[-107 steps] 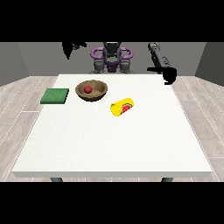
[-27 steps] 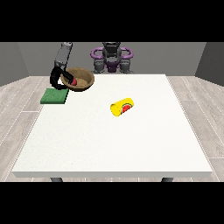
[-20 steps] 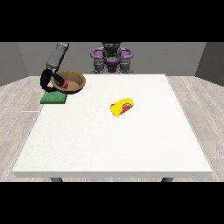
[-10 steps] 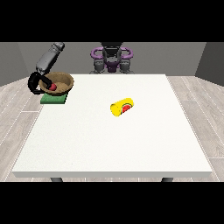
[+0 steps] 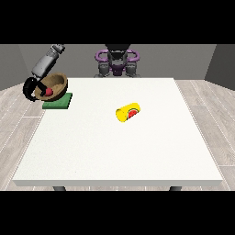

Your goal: Pick the cup and pour the ball into the bowl, then pick the bowl and place it on the pad

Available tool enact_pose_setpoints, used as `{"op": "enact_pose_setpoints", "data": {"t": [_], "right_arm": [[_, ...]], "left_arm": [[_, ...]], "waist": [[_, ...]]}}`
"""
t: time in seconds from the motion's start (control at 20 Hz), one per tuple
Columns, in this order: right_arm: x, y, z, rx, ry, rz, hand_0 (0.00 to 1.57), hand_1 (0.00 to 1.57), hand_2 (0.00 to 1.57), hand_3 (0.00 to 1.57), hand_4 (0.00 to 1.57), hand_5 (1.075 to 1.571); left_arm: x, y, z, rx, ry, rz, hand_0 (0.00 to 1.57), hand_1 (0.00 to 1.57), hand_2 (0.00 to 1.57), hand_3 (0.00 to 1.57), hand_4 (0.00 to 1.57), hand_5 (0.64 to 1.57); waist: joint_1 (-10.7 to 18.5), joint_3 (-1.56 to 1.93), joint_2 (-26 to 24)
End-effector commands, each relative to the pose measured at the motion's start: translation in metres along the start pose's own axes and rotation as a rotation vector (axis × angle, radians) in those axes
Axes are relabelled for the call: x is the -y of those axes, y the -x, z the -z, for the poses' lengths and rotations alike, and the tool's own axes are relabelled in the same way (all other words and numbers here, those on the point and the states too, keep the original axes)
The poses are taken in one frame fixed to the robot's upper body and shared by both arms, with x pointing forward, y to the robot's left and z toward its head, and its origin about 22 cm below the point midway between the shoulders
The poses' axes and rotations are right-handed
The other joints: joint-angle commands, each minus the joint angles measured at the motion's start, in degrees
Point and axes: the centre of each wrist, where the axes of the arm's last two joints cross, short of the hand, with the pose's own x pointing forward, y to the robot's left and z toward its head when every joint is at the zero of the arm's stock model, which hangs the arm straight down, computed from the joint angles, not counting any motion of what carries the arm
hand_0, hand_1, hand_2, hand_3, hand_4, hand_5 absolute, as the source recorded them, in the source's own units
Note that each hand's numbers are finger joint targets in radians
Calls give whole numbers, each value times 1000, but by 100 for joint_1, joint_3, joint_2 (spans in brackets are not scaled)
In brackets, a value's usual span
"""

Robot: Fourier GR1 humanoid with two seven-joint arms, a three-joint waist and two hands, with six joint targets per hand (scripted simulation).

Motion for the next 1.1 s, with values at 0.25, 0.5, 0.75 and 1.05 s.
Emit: {"op": "enact_pose_setpoints", "data": {"t": [0.25,0.5,0.75,1.05], "right_arm": [[7,-22,9,-77,-29,-62,1571,1571,1571,1032,1229,1569],[-26,6,3,-45,-63,-61,1571,1571,1571,1159,1200,1570],[-17,16,0,-102,-82,27,1571,1571,1571,1130,1117,1568],[33,22,-12,-176,191,96,1534,1534,1521,1280,0,1567]], "left_arm": [[4,32,-14,-87,36,-10,0,0,0,0,0,1532],[0,27,-12,-75,-21,4,0,0,0,0,0,1531],[-8,14,-11,-54,-18,36,0,0,0,0,0,1525],[-4,3,-13,-19,8,7,0,0,0,0,0,1518]], "waist": [[96,-12,-579],[-84,-5,-421],[-103,-3,-355],[146,5,-211]]}}
